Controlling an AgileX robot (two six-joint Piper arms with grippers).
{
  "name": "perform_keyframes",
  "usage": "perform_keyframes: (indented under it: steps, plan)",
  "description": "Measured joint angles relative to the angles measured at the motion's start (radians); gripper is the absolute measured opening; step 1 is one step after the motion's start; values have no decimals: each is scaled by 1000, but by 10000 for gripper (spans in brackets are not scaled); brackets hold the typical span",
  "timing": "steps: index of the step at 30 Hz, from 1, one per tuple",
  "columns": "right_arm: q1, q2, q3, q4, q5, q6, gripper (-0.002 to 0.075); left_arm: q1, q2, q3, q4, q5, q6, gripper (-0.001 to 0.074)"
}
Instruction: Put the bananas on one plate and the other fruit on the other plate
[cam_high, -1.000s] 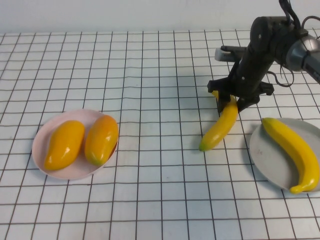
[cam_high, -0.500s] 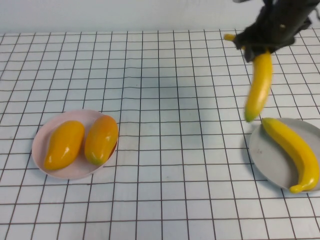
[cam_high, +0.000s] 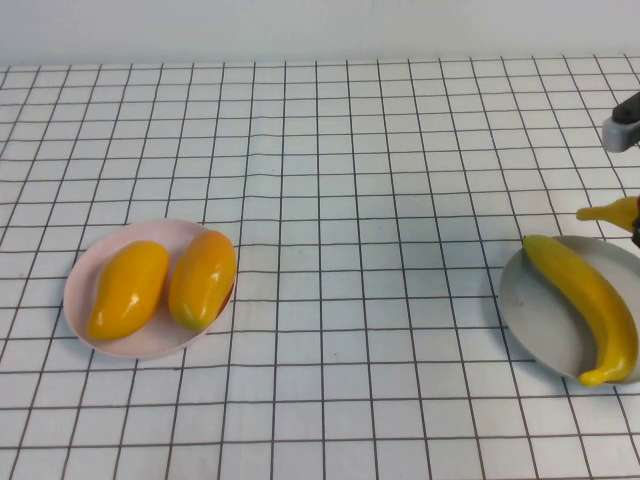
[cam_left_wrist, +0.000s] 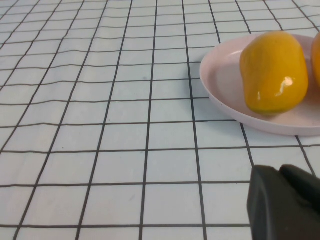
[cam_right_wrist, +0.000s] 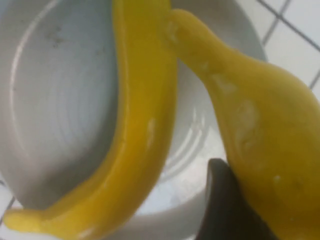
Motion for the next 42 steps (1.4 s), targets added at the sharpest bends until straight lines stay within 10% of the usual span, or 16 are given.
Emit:
perform_keyframes:
  steps: [14,23,26,33,42]
  plan:
    - [2,179,7,6,-150,28,312,0,0,0,0,0,0,-1]
    - [2,183,-56,4,-83,130,480,0,0,0,0,0,0,-1]
    - [2,148,-88,18,-68,186,427,0,0,0,0,0,0,-1]
    - [0,-193,60,159,-233,249,44,0,0,0,0,0,0,-1]
    - [0,-859,520,333,-510,155,-13,0,0,0,0,0,0,-1]
